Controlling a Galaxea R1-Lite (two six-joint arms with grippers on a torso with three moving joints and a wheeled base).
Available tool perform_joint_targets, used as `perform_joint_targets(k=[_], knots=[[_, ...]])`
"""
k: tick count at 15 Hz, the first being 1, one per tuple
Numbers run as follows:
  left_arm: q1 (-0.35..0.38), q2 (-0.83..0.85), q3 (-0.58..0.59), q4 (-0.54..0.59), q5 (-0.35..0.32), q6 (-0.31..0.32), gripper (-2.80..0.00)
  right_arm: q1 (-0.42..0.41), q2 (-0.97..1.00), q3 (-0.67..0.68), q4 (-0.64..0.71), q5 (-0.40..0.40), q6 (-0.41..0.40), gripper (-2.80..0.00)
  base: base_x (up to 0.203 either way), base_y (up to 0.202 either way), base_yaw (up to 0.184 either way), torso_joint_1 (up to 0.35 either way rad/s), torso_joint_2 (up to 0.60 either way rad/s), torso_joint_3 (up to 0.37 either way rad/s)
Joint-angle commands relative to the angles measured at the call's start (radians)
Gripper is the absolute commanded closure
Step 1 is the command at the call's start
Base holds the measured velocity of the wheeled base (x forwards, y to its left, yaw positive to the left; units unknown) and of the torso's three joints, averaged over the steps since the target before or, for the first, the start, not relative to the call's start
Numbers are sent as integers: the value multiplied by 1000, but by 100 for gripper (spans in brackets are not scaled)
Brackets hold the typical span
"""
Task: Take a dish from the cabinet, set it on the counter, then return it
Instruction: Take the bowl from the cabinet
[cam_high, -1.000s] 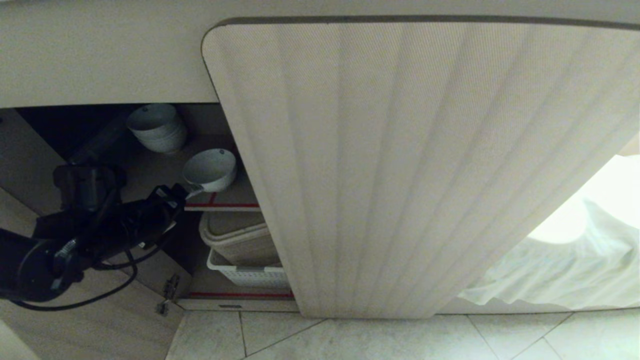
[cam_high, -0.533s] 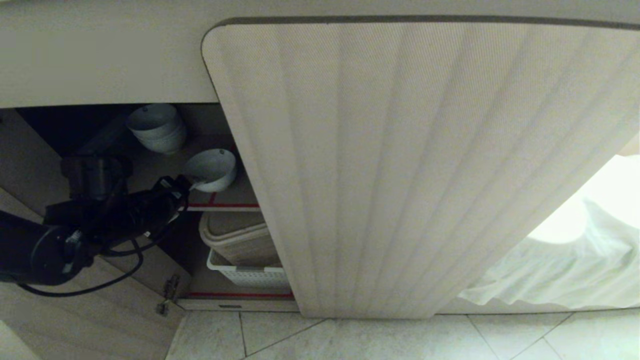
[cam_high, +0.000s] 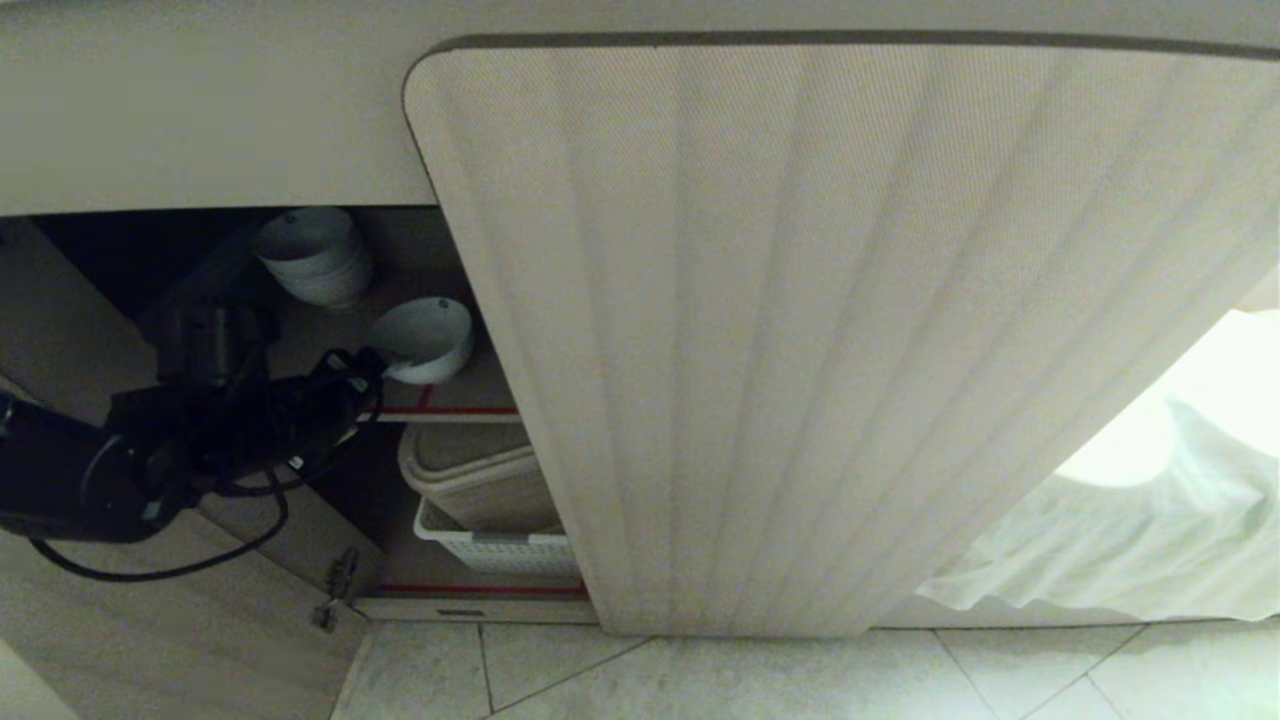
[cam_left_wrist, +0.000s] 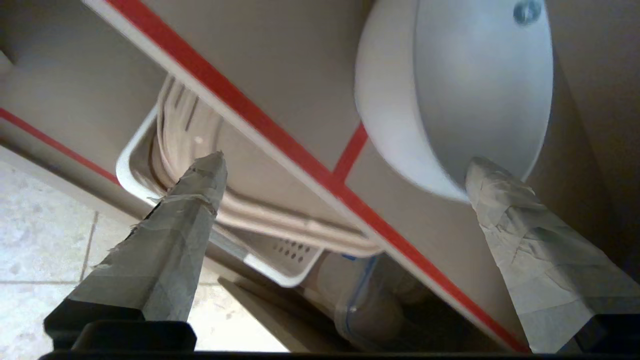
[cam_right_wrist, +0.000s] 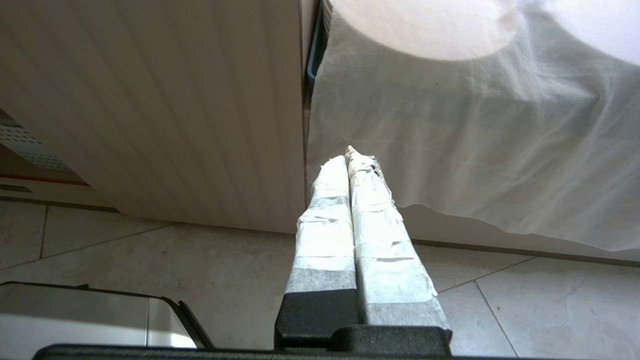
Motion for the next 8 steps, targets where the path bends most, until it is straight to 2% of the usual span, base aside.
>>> perform_joint_targets(k=[1, 5, 8], knots=[[-1, 14, -25, 10, 4, -6, -280, 0, 0, 0, 0, 1, -1, 0, 0, 0, 0, 0, 0, 0], [2, 31, -91, 84, 23, -6, -280, 0, 0, 0, 0, 1, -1, 0, 0, 0, 0, 0, 0, 0], [2, 37, -96, 85, 23, -6, -280, 0, 0, 0, 0, 1, -1, 0, 0, 0, 0, 0, 0, 0]])
